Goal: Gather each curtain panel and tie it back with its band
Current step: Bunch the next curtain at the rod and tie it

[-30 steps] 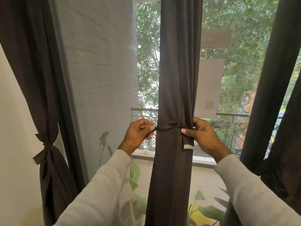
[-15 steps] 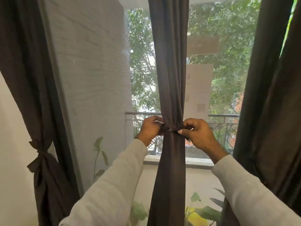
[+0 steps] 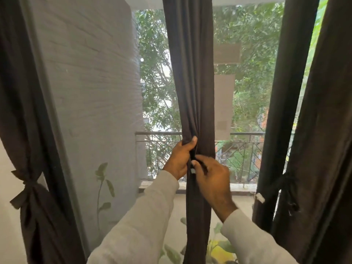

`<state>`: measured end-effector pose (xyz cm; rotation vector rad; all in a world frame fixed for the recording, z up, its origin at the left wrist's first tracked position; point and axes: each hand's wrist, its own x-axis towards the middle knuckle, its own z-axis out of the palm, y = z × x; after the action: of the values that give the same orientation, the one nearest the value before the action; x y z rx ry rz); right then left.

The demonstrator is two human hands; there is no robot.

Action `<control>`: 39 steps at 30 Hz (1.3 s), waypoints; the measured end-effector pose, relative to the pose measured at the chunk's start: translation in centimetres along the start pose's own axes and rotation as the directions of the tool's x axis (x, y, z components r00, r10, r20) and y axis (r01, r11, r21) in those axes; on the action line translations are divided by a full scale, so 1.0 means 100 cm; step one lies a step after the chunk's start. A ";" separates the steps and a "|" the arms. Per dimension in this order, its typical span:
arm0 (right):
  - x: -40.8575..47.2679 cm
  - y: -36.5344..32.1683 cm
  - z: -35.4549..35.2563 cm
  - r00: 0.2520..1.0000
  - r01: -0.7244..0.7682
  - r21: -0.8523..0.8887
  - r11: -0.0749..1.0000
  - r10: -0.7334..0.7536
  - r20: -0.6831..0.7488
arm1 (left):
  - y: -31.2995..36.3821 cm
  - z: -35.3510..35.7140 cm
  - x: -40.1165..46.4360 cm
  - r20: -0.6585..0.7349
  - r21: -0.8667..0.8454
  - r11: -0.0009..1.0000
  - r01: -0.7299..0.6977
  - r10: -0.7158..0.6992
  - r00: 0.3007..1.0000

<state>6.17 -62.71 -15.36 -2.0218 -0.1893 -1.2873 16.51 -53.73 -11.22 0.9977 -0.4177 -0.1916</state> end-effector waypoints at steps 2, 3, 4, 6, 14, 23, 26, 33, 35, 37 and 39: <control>-0.006 -0.001 -0.013 0.997 0.041 0.087 0.995 -0.035 -0.064 | 0.003 -0.003 0.002 -0.026 0.015 1.000 0.005 -0.004 1.000; -0.002 0.001 -0.020 0.993 0.030 0.105 0.994 -0.017 -0.121 | 0.005 -0.004 0.001 -0.020 0.026 1.000 0.018 -0.017 1.000; 0.006 0.004 -0.026 0.986 -0.010 0.117 0.993 0.030 -0.166 | 0.007 -0.005 0.000 -0.004 0.040 0.998 0.039 -0.039 0.999; 0.032 0.023 -0.033 0.980 -0.116 0.118 0.986 0.133 -0.147 | 0.011 -0.008 0.000 0.051 0.068 0.995 0.080 -0.083 0.995; 0.113 0.027 -0.048 0.885 -0.301 0.285 0.910 0.155 0.439 | 0.032 -0.019 0.003 0.134 0.227 0.965 0.130 -0.163 0.977; 0.125 -0.012 -0.029 0.904 0.092 -0.121 0.988 -0.032 0.426 | 0.028 -0.009 -0.002 0.203 0.179 0.978 0.104 -0.140 0.969; 0.148 -0.016 -0.041 0.832 0.105 -0.043 0.993 -0.064 0.551 | 0.026 -0.014 -0.001 0.192 0.175 0.976 0.132 -0.165 0.967; 0.150 0.001 -0.057 0.745 0.008 -0.175 0.985 0.111 0.658 | 0.037 -0.011 0.004 0.156 0.338 0.937 0.082 -0.142 0.977; 0.145 0.005 -0.057 0.749 0.052 -0.225 0.973 0.111 0.653 | 0.039 -0.009 0.005 0.180 0.353 0.934 0.065 -0.136 0.974; 0.143 0.009 -0.060 0.758 0.070 -0.245 0.967 0.108 0.643 | 0.040 -0.009 0.006 0.207 0.359 0.931 0.060 -0.142 0.968; 0.140 0.014 -0.064 0.784 0.111 -0.221 0.969 0.051 0.618 | 0.039 -0.012 0.009 0.191 0.401 0.914 0.058 -0.146 0.971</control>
<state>9.02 -71.23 -2.82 -2.6203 -0.3836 -0.6263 17.68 -51.00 -8.33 1.4047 -0.6206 -0.3225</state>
